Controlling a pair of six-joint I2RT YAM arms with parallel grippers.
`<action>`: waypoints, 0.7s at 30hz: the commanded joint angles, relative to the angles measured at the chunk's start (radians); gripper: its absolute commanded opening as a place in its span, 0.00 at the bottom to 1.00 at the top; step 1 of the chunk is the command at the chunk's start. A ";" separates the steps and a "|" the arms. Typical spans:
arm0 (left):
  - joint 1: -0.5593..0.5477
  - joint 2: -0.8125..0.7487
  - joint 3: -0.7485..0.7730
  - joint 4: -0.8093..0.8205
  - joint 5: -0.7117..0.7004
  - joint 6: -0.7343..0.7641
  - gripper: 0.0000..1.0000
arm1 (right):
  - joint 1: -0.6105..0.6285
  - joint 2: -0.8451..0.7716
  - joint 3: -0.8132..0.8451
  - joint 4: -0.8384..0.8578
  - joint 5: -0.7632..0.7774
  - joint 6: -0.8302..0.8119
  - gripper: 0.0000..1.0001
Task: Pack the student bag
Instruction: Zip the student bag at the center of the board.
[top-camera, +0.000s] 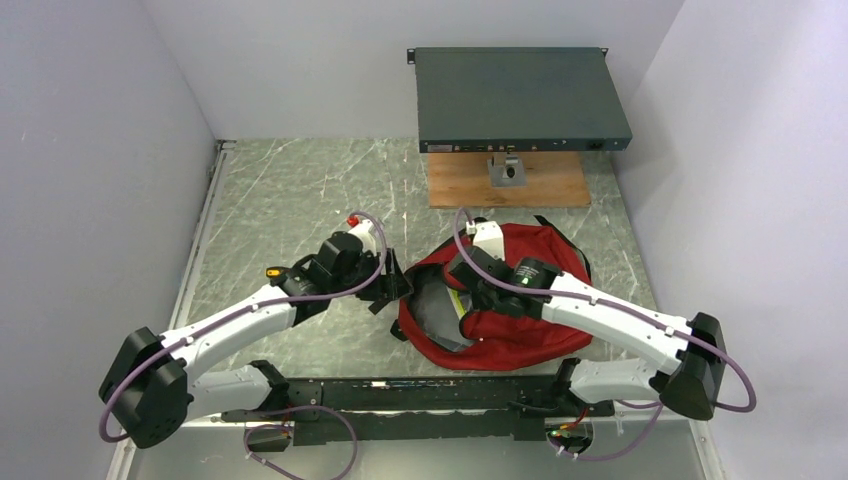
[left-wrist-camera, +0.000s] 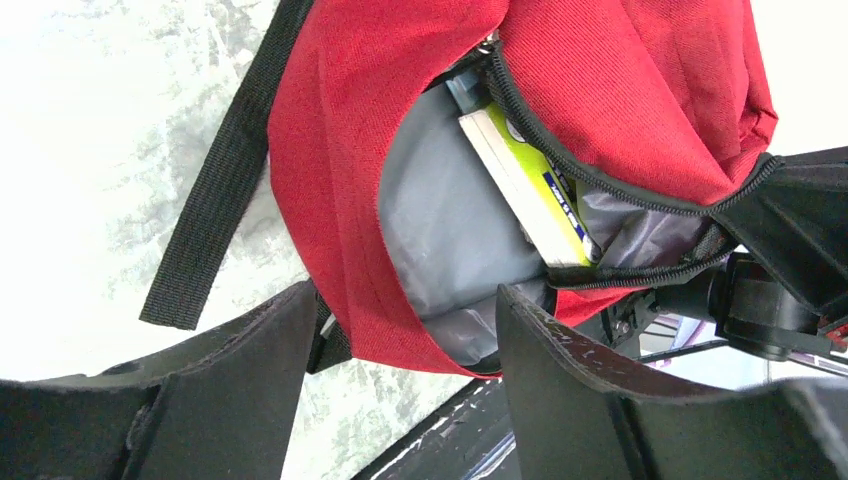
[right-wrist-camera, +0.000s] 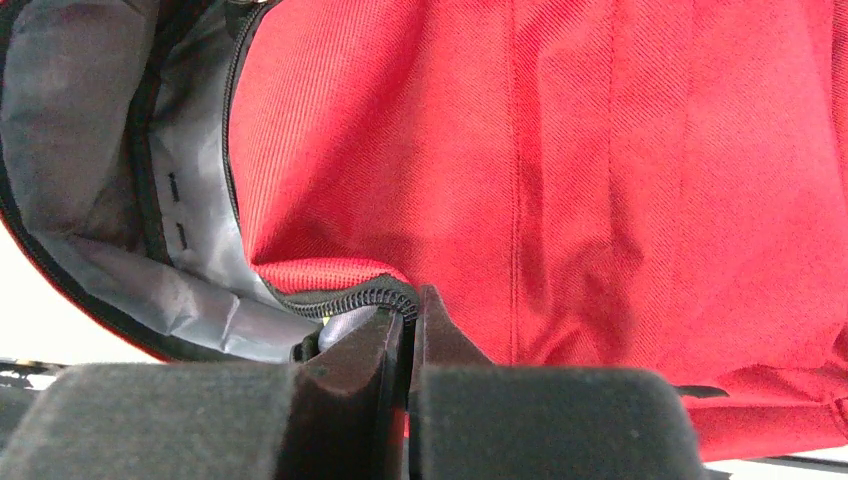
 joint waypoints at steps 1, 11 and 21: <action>-0.001 -0.051 0.033 0.103 0.047 0.064 0.73 | -0.008 -0.090 0.029 0.002 0.008 -0.030 0.00; -0.112 0.068 0.035 0.381 -0.008 0.034 0.53 | -0.226 -0.231 -0.026 0.235 -0.414 -0.035 0.00; -0.262 0.238 0.064 0.529 -0.327 0.171 0.42 | -0.252 -0.263 -0.030 0.242 -0.424 -0.067 0.00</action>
